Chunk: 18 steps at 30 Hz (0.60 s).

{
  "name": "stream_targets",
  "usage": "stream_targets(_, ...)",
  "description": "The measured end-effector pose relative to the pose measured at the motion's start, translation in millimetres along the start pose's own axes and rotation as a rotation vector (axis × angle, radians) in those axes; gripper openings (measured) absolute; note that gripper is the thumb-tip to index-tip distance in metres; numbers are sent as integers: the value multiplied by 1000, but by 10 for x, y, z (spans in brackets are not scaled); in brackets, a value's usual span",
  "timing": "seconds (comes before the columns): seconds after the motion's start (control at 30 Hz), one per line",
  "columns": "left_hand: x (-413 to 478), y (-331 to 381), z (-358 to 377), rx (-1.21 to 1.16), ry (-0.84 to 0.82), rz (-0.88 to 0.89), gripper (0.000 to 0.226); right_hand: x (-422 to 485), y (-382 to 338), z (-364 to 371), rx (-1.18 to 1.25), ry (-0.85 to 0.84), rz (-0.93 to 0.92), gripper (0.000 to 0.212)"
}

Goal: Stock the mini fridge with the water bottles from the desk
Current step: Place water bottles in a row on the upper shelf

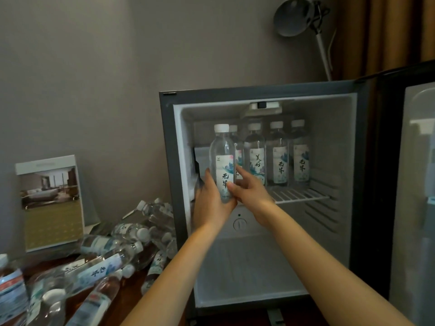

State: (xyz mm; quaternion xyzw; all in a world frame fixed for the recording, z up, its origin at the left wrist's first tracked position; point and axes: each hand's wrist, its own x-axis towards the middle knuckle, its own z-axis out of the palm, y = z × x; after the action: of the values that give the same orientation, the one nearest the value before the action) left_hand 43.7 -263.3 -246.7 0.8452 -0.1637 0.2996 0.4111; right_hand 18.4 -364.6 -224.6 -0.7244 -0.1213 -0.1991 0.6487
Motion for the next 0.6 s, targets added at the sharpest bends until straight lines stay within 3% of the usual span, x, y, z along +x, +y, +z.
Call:
stream_targets(0.13, 37, -31, 99, -1, 70, 18, 86, 77, 64, -7, -51, 52, 18, 48)
stream_targets(0.37, 159, 19, 169, 66, -1, -89, 93, 159, 152, 14, -261, 164, 37, 39)
stream_targets(0.6, 219, 57, 210, 94, 2, -200, 87, 207, 131, -17, -246, 61, 37, 58)
